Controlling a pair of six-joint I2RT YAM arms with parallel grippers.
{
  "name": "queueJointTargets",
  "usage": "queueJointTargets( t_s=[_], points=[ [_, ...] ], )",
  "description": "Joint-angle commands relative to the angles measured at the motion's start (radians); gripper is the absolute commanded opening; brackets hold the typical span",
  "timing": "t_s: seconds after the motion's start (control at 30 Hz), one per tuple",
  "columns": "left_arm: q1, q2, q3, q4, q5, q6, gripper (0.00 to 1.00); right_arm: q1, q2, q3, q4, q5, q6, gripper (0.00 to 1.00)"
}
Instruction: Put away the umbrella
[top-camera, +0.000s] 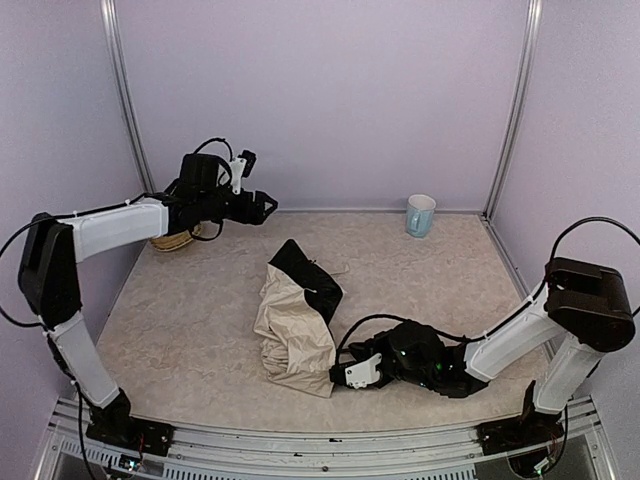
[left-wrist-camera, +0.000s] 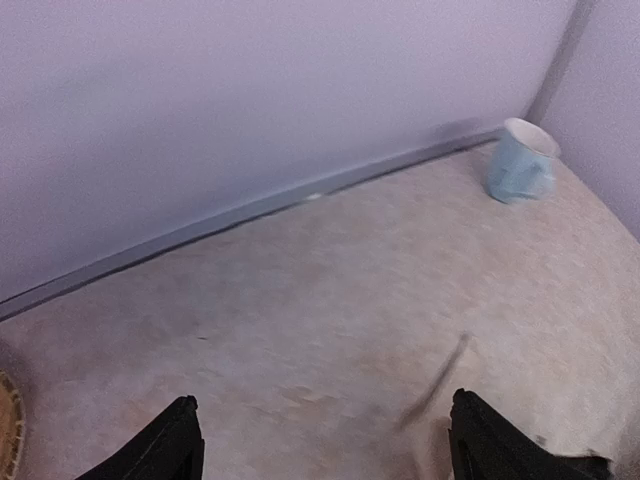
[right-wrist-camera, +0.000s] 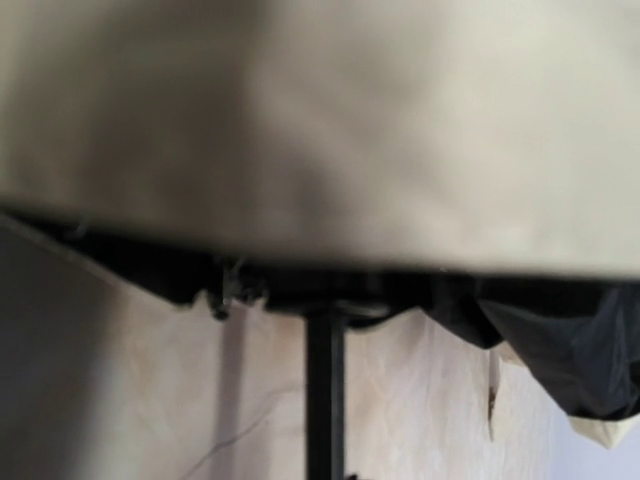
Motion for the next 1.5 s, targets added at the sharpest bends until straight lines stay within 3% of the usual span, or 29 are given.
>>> queueJointTargets(
  t_s=[0.0,0.13,0.27,0.33,0.4,0.43,0.47,0.57,0.77,0.93,1.2,1.23,1.37,1.47],
  points=[
    [-0.212,-0.209,-0.221,-0.052,0.317,0.032,0.83,0.015,0.030,-0.020,-0.036,-0.005,0.002,0.00],
    [-0.389,-0.269,-0.377,-0.020,0.350,0.157,0.85,0.016,0.029,-0.020,-0.029,-0.004,0.005,0.00],
    [-0.458,-0.261,-0.418,-0.004,0.214,0.209,0.86,0.016,0.020,-0.017,-0.035,-0.006,0.011,0.00],
    [-0.458,-0.238,-0.401,-0.013,0.109,0.183,0.78,0.016,0.015,-0.015,-0.039,-0.013,0.016,0.00],
    [-0.464,-0.227,-0.390,-0.021,0.063,0.175,0.57,0.017,0.011,-0.014,-0.040,-0.014,0.022,0.00],
    [-0.470,-0.230,-0.393,-0.017,0.067,0.174,0.37,0.016,0.009,-0.014,-0.039,-0.013,0.026,0.00],
    [-0.481,-0.238,-0.401,-0.007,0.076,0.174,0.24,0.016,0.006,-0.014,-0.037,-0.013,0.034,0.00],
    [-0.535,-0.297,-0.458,0.033,0.094,0.205,0.00,0.012,-0.006,-0.015,-0.026,-0.020,0.065,0.00],
    [-0.644,-0.453,-0.575,0.066,0.096,0.190,0.00,-0.044,-0.039,0.007,-0.020,-0.019,0.216,0.00],
    [-0.791,-0.605,-0.719,0.129,0.139,0.260,0.00,-0.157,-0.109,0.094,-0.119,-0.079,0.411,0.00],
    [-0.804,-0.541,-0.802,0.163,0.061,0.251,0.07,-0.291,-0.226,0.178,-0.185,-0.190,0.581,0.00],
    [-0.804,-0.531,-0.800,0.167,0.053,0.254,0.13,-0.293,-0.232,0.179,-0.181,-0.180,0.574,0.00],
    [-0.805,-0.562,-0.788,0.167,0.081,0.258,0.66,-0.296,-0.245,0.190,-0.180,-0.136,0.527,0.00],
    [-0.806,-0.651,-0.792,0.116,0.120,0.275,0.83,-0.296,-0.253,0.190,-0.173,-0.099,0.489,0.00]
  ],
)
